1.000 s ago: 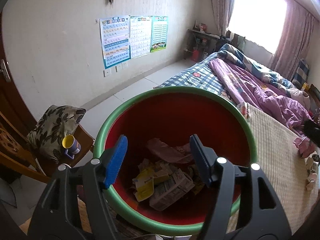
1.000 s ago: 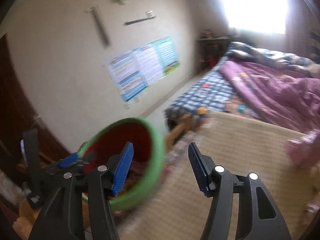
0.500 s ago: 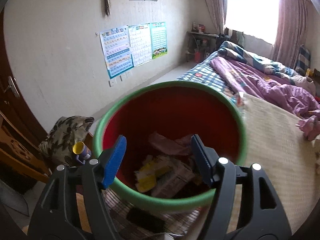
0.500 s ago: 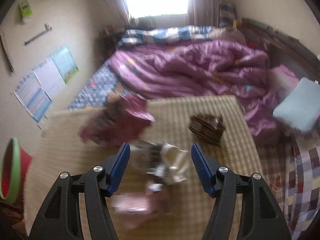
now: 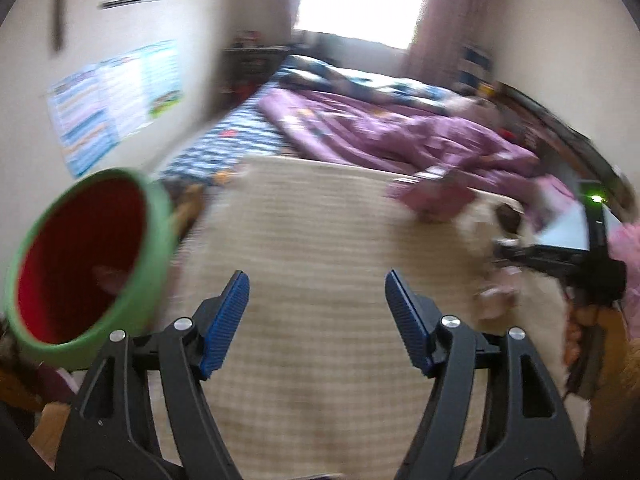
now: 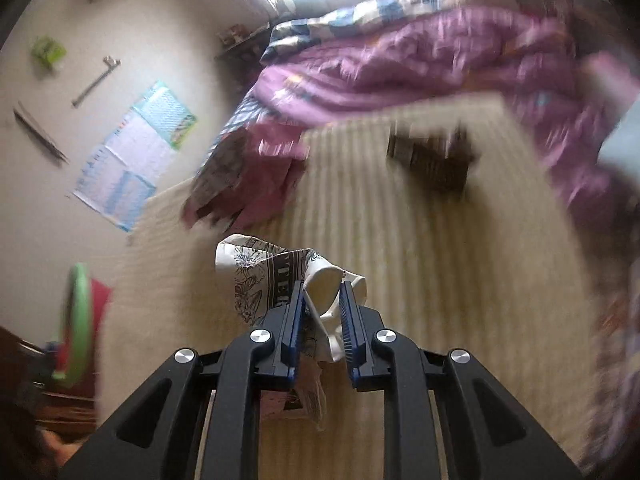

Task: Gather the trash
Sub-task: 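Grasp the pink paper with the left gripper while the right grasps the white paper cup, then carry the pink paper and white cup toward the red bucket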

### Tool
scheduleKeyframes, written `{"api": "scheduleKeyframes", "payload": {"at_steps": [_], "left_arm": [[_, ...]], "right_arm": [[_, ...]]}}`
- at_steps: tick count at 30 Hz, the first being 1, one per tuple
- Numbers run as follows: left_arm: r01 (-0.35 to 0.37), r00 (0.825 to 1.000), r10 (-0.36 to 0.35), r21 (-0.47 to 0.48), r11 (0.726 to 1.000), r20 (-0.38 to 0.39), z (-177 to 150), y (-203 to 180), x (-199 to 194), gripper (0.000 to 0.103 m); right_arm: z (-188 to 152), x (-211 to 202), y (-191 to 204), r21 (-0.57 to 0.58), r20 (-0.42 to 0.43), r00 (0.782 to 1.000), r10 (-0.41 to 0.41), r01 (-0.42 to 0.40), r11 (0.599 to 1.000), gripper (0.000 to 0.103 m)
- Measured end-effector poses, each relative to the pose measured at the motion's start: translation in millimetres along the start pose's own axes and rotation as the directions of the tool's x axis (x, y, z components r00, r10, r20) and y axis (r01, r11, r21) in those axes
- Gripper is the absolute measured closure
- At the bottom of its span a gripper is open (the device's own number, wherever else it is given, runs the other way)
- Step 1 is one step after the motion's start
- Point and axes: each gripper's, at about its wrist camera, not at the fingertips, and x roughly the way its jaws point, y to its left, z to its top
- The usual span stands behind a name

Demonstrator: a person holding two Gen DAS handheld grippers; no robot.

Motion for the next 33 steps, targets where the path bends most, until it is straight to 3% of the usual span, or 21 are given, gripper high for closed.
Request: {"api": "scheduleKeyframes", "payload": {"at_steps": [3, 5, 9, 17, 20, 21, 28, 33], "left_arm": [[0.089, 0.995, -0.087, 0.062, 0.994, -0.039, -0.9, -32.1, 12.3, 0.033], [0.133, 0.99, -0.127, 0.098, 0.986, -0.069, -3.9, -53.4, 20.3, 0.033], [0.227, 0.966, -0.199, 0.168, 0.959, -0.167, -13.0, -89.6, 43.5, 0.03], [0.32, 0.925, -0.245, 0.246, 0.915, -0.291, -25.1, -138.2, 82.5, 0.031], [0.325, 0.915, -0.241, 0.24, 0.915, -0.324, -29.3, -142.4, 89.5, 0.057], [0.33, 0.912, -0.245, 0.233, 0.915, -0.329, -30.8, -142.7, 90.1, 0.057], [0.313, 0.926, -0.243, 0.226, 0.923, -0.289, -25.7, -138.8, 77.7, 0.058], [0.27, 0.946, -0.223, 0.193, 0.943, -0.233, -19.0, -124.5, 59.9, 0.058]], "right_arm": [[-15.4, -5.2, -9.5, 0.088, -0.044, 0.994, 0.1, -0.096, 0.992, 0.086], [-18.5, -13.5, -14.4, 0.112, -0.038, 0.992, 0.118, -0.113, 0.987, 0.086], [-15.1, -36.0, -22.4, 0.107, 0.025, 0.997, 0.075, -0.078, 0.991, 0.086], [-15.8, -56.4, -38.0, 0.118, 0.083, 0.996, 0.028, -0.038, 0.992, 0.086], [-19.9, -58.8, -42.3, 0.128, 0.087, 0.996, 0.023, -0.034, 0.991, 0.086], [-20.5, -59.3, -43.2, 0.129, 0.088, 0.996, 0.02, -0.031, 0.991, 0.086], [-19.6, -60.0, -37.7, 0.11, 0.102, 0.995, -0.002, -0.01, 0.994, 0.086], [-17.7, -61.1, -27.1, 0.08, 0.107, 0.994, 0.01, -0.019, 0.997, 0.086]]}}
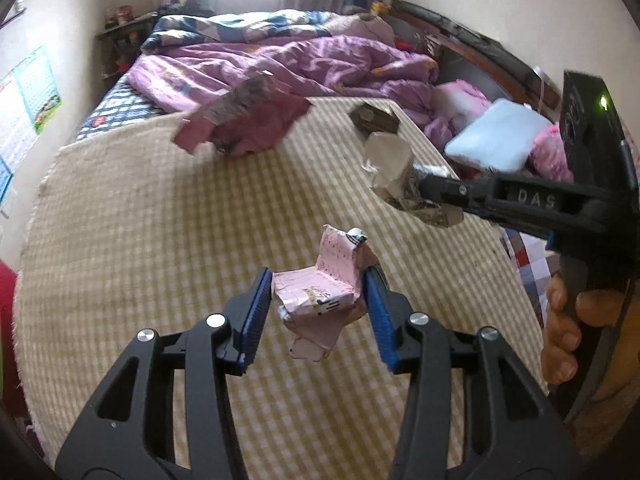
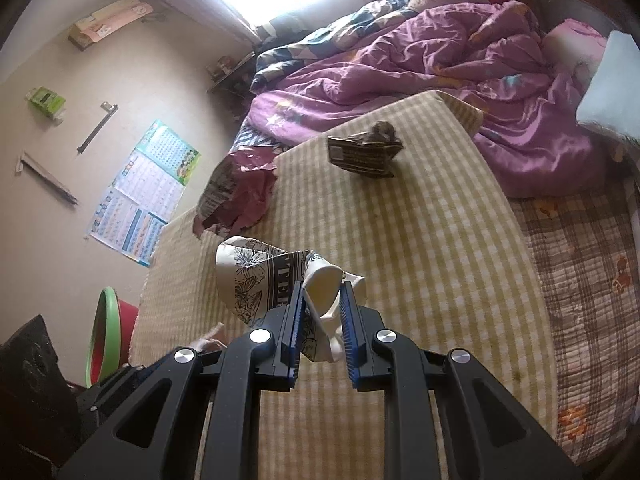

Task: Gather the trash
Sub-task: 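Carry the pink paper and white cup toward the red bucket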

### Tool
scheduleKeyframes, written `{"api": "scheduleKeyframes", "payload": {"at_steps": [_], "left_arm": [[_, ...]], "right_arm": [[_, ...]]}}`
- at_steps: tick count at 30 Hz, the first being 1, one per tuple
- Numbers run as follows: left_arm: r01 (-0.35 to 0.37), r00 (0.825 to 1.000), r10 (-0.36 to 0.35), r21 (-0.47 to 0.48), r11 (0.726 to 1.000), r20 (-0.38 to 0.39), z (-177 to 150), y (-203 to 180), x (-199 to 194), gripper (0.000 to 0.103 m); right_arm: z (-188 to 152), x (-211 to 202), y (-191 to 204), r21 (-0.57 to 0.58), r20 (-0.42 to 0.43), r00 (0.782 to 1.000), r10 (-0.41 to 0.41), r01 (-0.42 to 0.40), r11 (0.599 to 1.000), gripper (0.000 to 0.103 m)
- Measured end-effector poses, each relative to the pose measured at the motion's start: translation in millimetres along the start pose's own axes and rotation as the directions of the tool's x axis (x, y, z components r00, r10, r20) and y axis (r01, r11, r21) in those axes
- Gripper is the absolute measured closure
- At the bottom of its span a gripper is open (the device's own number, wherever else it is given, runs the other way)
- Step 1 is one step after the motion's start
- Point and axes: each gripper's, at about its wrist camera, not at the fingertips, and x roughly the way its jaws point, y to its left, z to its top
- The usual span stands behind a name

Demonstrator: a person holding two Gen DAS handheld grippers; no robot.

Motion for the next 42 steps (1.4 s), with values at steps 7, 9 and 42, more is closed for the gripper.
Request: {"api": "scheduleKeyframes", "payload": {"at_steps": [7, 9, 42], "left_arm": [[-0.053, 0.996, 0.061, -0.114, 0.992, 0.072, -4.2, 22.3, -34.0, 0.058], [-0.053, 0.993, 0.066, -0.136, 0.989, 0.093, -6.2, 27.2, -44.4, 0.058], [-0.166, 0.97, 0.21, -0.298, 0.94, 0.124, -31.0, 87.2, -84.1, 0.058]], "right_arm": [[-4.8, -0.3, 23.6, -0.069, 0.013, 1.0, 0.002, -0.001, 0.998, 0.085], [-6.6, -0.5, 29.8, -0.091, 0.016, 1.0, 0.002, 0.0, 0.996, 0.085], [-28.8, 16.8, 77.5, -0.223, -0.018, 1.0, -0.002, -0.002, 0.975, 0.085]]}}
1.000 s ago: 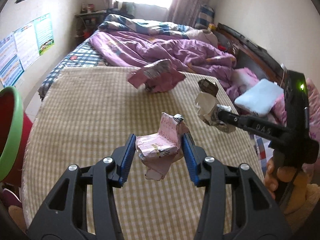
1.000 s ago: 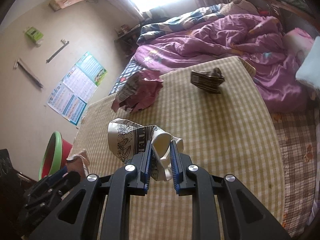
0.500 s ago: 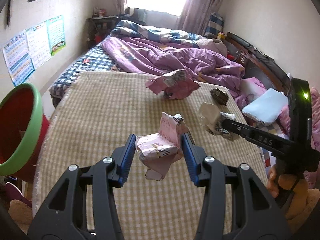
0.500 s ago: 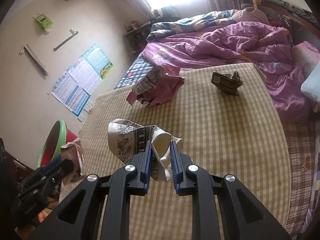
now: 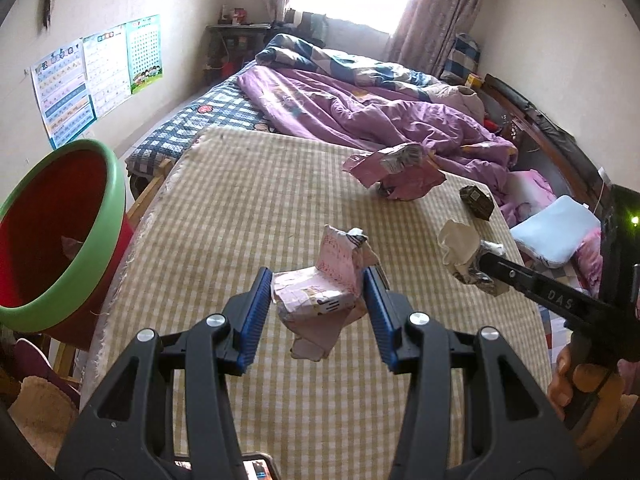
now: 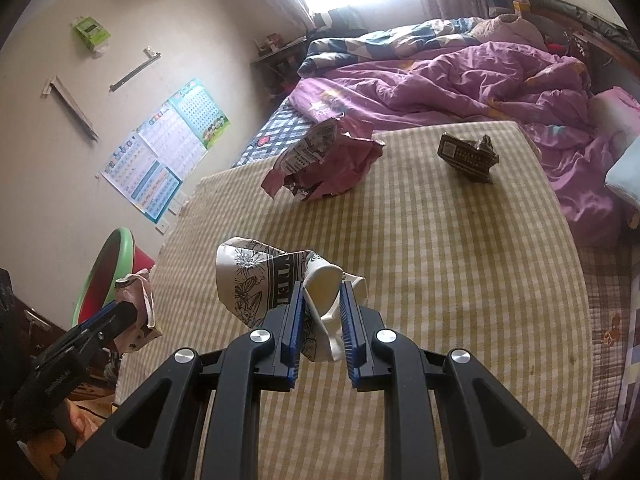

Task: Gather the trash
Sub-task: 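Carry the pink paper and white cup toward the red bucket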

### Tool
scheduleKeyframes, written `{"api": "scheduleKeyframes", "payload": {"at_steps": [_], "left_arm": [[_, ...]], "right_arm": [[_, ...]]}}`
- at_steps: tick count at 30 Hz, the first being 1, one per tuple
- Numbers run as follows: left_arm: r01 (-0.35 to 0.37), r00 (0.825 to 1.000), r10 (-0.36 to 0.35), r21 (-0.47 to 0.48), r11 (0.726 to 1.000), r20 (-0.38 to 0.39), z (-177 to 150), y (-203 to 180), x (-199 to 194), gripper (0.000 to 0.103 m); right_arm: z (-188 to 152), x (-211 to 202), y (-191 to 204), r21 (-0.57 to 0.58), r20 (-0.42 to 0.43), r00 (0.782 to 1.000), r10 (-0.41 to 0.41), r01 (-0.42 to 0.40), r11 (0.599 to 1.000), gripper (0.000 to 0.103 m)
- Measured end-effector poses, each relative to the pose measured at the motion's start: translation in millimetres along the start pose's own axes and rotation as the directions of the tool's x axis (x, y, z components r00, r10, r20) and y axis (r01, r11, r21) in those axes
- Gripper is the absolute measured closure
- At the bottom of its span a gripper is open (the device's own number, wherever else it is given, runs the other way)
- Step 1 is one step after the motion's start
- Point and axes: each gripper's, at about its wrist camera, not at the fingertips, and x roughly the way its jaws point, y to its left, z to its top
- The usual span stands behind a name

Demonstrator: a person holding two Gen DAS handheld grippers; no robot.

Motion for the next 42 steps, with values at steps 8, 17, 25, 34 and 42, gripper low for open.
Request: {"api": "scheduleKeyframes", "payload": {"at_steps": [8, 17, 25, 34, 42], "left_arm": [[-0.027, 0.999, 0.027, 0.002, 1.0, 0.036, 4.4, 4.9, -10.2, 0.058], [-0.119, 0.99, 0.122, -0.046, 0.992, 0.068, 8.9, 33.3, -25.8, 0.058], [-0.135, 0.988, 0.141, -0.079, 0.988, 0.07, 9.6, 53.3, -28.6, 0.058], [-0.231, 0.963, 0.246, -0.139, 0.963, 0.105, 12.2, 99.6, -46.4, 0.058], [-0.281, 0.947, 0.306, -0.209, 0.937, 0.096, 5.0, 140.7, -58.4, 0.058]], "right_arm": [[-0.5, -0.2, 10.8, -0.02, -0.003, 1.0, 0.016, -0.016, 1.0, 0.085], [-0.7, 10.7, 46.6, -0.079, -0.021, 0.997, 0.072, -0.073, 0.994, 0.085], [-1.3, 17.5, 71.3, -0.112, -0.039, 0.994, 0.102, -0.106, 0.988, 0.085], [1.7, 24.2, 117.5, -0.178, -0.042, 0.986, 0.161, -0.165, 0.97, 0.085], [-0.4, 37.6, 146.6, -0.215, -0.067, 0.979, 0.19, -0.2, 0.956, 0.085]]}}
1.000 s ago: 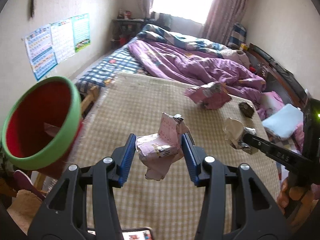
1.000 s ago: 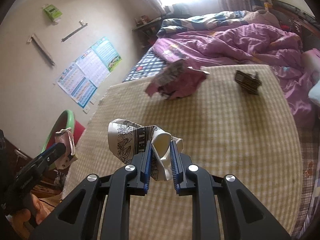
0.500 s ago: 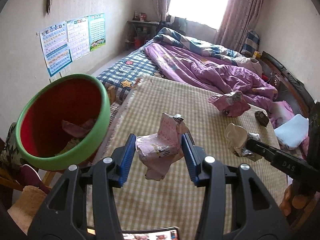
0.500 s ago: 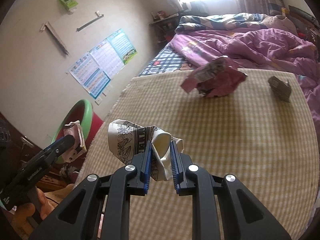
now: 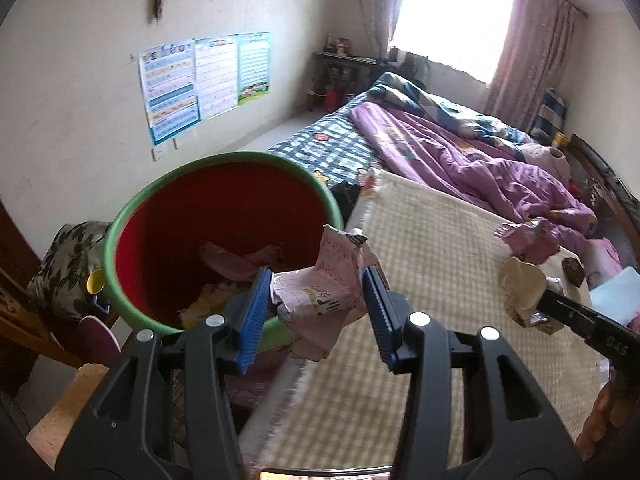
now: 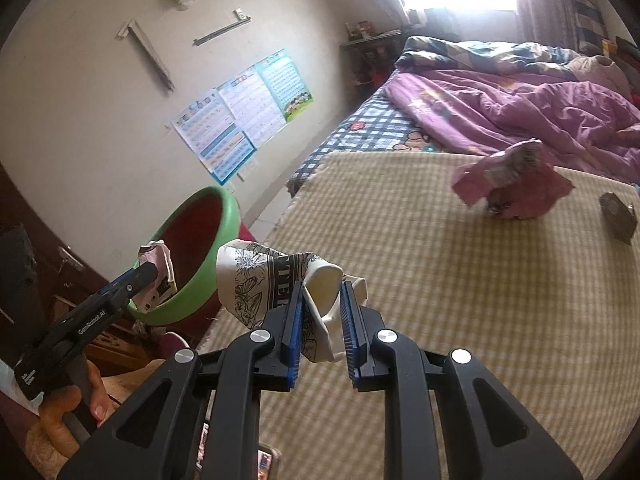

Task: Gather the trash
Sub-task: 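Carry the pink paper and white cup toward the red bucket, then open the left gripper over the bucket while the right opens above it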

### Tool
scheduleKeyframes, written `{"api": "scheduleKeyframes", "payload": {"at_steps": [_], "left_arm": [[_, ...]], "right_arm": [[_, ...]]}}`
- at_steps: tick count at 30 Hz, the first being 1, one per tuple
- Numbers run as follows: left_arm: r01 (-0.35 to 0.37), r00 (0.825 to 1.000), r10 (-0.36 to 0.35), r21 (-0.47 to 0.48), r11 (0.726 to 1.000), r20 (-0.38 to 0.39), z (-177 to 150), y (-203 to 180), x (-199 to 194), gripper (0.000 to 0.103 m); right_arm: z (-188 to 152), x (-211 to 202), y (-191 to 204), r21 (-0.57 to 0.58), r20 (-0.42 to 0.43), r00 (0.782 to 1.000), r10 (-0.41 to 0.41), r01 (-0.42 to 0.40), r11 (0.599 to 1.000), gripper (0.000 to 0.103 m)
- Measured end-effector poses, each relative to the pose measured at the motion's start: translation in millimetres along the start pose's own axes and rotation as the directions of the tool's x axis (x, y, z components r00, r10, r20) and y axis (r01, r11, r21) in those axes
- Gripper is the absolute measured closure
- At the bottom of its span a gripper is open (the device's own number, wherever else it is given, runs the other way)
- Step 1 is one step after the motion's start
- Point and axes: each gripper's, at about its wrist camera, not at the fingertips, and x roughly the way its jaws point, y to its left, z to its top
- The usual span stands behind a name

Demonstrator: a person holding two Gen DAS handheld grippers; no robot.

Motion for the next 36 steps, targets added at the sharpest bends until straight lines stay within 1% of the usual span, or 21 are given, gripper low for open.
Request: {"api": "scheduleKeyframes", "payload": {"at_steps": [7, 23, 36], "left_arm": [[-0.017, 1.0, 0.017, -0.027, 0.999, 0.002, 2.1, 20.0, 0.8, 0.058], [-0.042, 0.998, 0.045, -0.08, 0.996, 0.032, 13.4, 57.7, 11.1, 0.058], [-0.047, 0.999, 0.049, -0.074, 0.996, 0.022, 22.1, 75.2, 26.5, 0.058]], "right_arm": [[5.6, 13.8, 21.1, -0.035, -0.009, 1.0, 0.02, -0.021, 0.999, 0.085], [23.8, 36.1, 69.1, -0.11, 0.008, 0.998, 0.064, -0.062, 0.992, 0.084], [38.9, 57.4, 115.0, -0.165, 0.035, 0.994, 0.107, -0.1, 0.981, 0.084]]}}
